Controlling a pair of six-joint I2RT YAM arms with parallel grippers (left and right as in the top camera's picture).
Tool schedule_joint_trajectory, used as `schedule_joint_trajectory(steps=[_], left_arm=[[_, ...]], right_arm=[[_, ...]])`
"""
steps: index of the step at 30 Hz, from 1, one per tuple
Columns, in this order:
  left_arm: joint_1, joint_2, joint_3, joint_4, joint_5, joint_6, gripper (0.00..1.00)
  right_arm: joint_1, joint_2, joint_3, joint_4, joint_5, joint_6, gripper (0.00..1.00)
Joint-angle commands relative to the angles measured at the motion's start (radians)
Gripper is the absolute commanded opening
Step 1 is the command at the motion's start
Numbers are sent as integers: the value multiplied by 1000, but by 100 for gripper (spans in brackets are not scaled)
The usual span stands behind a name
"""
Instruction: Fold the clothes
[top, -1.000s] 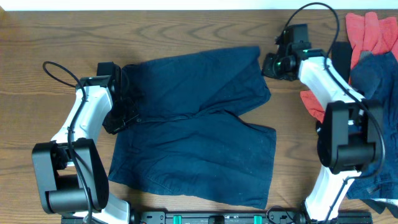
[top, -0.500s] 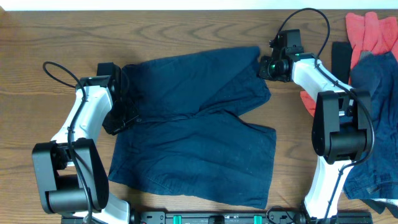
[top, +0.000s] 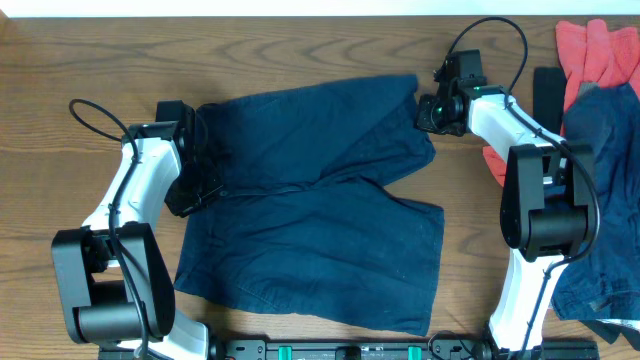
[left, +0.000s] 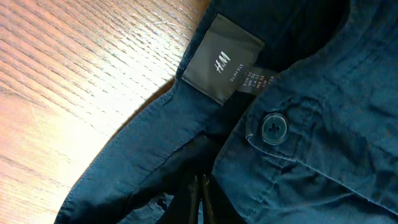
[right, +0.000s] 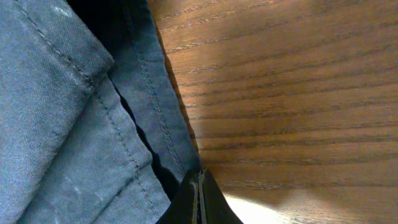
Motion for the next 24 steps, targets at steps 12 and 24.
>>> schedule_joint_trajectory(steps=[12,24], left_arm=[[83,8,-1,1,-109,13,6],[129,8,4,53,392,233,64]], right_arm=[[20,51,-6,-47,18,-10,1],[18,51,-6,-55,18,-9,1]])
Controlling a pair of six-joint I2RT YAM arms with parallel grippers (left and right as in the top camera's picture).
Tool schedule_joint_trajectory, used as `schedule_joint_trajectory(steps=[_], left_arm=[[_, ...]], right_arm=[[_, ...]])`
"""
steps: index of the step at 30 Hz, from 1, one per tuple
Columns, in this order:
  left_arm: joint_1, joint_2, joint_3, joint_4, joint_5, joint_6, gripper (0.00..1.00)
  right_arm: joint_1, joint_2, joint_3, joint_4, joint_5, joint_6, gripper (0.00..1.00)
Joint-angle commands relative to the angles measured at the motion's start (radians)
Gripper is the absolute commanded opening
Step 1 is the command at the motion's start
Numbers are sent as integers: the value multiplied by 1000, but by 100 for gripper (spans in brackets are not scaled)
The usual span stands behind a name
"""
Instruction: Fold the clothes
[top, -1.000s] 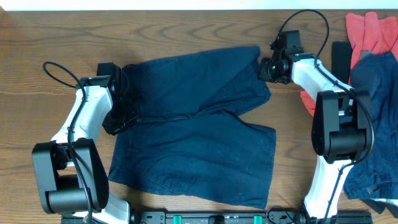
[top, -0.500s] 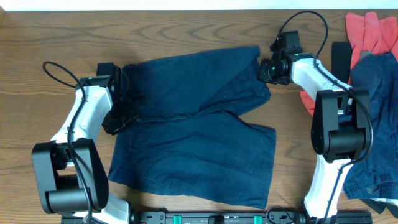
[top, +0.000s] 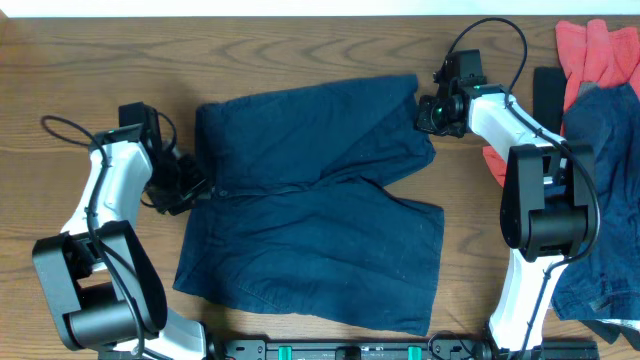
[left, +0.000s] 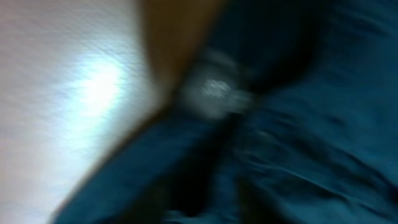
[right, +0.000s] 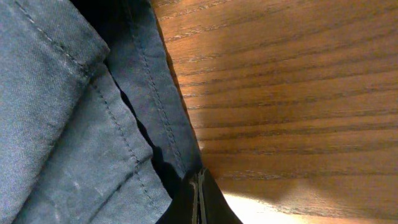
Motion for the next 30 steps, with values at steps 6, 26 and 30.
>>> schedule_joint_trajectory(steps=[6,26,30], left_arm=[[-35,35,-8,9,175,108,72],[-38,156,-9,42,162,130,48],[-23,156,16,68,159,135,48]], right_arm=[[18,51,-13,-27,19,-9,1],[18,51,-13,-44,19,-20,1],[18,51,-13,-45,19,-20,1]])
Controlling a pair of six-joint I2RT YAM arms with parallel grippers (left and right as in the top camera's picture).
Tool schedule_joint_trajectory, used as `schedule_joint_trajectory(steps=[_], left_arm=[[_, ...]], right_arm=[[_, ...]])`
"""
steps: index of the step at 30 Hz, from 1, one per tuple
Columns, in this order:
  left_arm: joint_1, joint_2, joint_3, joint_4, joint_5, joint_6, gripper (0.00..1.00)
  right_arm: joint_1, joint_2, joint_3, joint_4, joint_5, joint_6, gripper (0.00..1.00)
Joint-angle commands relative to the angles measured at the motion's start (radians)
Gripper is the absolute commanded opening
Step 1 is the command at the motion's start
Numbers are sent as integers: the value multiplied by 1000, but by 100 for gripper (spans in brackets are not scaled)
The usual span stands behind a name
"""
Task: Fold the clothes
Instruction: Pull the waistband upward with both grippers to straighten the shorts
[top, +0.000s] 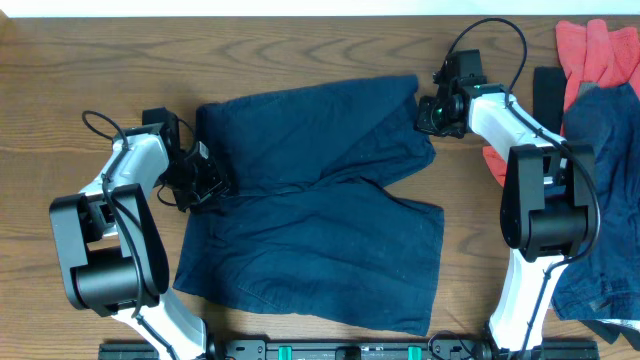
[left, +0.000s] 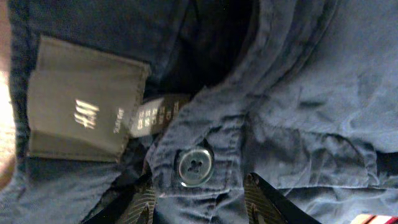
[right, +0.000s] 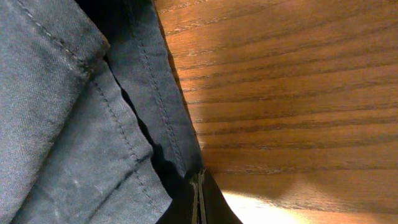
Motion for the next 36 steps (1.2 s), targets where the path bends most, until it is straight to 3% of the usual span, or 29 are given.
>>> schedule_joint_trajectory(steps=[1,11,12,15,16,36], left_arm=[[13,-2,19,13,3,24,48],[-42,0,-17,80,-29,24,45],[-51,0,-18,83,-30,24,40],[-61,0,-17,87,-41,24,11],[-61,0,-17,86,-46,24,6],[41,-90,52,-12,-267,-45,6]], right_arm=[[18,51,-16,-25,22,-14,1],[18,51,-16,-26,22,-14,1],[18,51,-16,-28,22,-14,1],[18,51,-16,-33,22,-14,1],[18,51,-16,-35,22,-14,1],[4,51,-16,-55,52,-14,1]])
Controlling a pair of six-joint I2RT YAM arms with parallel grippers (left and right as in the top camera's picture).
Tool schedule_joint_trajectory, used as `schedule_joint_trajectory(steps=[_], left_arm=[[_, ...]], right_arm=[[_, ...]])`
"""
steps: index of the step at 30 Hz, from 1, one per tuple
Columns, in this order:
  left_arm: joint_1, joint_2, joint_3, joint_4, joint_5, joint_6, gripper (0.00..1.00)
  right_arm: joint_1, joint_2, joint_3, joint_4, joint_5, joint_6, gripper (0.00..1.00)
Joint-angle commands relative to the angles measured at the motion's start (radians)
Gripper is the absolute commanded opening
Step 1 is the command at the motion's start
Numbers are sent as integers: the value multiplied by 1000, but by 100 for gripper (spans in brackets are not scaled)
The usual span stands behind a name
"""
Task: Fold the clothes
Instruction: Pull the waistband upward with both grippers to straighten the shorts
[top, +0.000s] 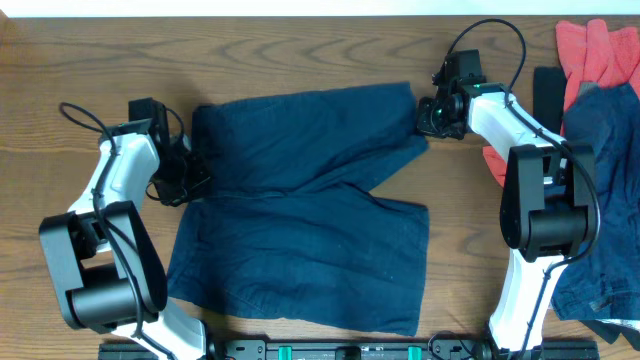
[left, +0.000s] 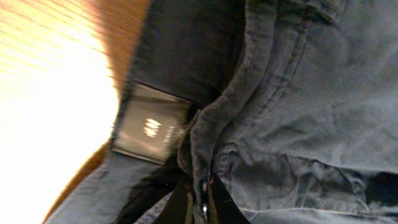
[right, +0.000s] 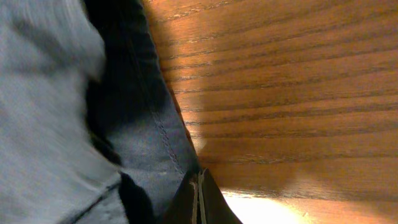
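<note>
Navy shorts lie spread on the wooden table, waistband to the left and legs to the right. My left gripper is at the waistband; in the left wrist view the left gripper is shut on a raised fold of waistband beside the grey H&M label. My right gripper sits at the far leg's hem corner; in the right wrist view the right gripper is shut on the stitched hem edge.
A pile of other clothes lies at the right edge: a red garment and a blue one. A black strip lies beside them. The right arm's base stands in front of that pile.
My left gripper was open over the waistband button; now it is shut on a waistband fold and sits further left. The shorts have shifted slightly left. The right gripper has stayed put.
My left gripper was first shut at the waistband near the label, then stood further left in a blurred view, then was open above the button. Now it grips the waistband again. The right gripper stayed shut on the far leg's hem throughout.
</note>
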Motion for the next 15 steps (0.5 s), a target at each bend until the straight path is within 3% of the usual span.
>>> schedule_joint_trajectory(steps=[1,15], left_arm=[[16,-10,23,-3,-92,-45,6],[17,-10,22,28,-147,-61,5]], right_arm=[[2,51,-23,-25,53,-11,1],[-20,51,-23,-39,53,-11,1]])
